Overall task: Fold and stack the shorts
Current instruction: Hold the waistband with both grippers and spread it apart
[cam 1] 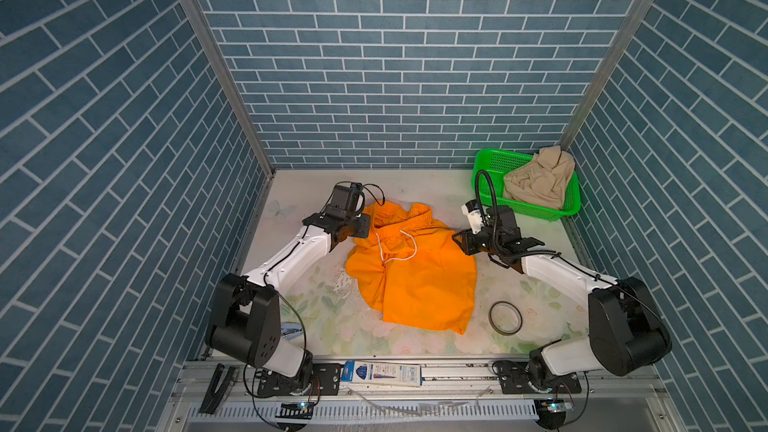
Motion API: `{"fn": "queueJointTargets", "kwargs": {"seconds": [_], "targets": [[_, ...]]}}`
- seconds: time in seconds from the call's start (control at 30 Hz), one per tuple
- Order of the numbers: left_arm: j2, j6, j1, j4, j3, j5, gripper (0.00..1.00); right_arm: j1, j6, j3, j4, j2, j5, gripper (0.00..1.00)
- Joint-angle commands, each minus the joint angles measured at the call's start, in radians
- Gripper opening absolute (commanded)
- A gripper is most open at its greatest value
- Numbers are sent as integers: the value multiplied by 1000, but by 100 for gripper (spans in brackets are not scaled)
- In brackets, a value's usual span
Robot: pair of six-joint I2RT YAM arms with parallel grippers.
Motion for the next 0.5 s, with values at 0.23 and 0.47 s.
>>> {"fn": "queueJointTargets", "kwargs": {"seconds": [0.23, 0.47], "targets": [[68, 68, 11, 56, 114, 19, 87, 27, 217, 301, -62, 222, -46, 49], [374, 155, 25, 6, 387, 84, 91, 57, 273, 488, -87, 477, -87, 53]]}}
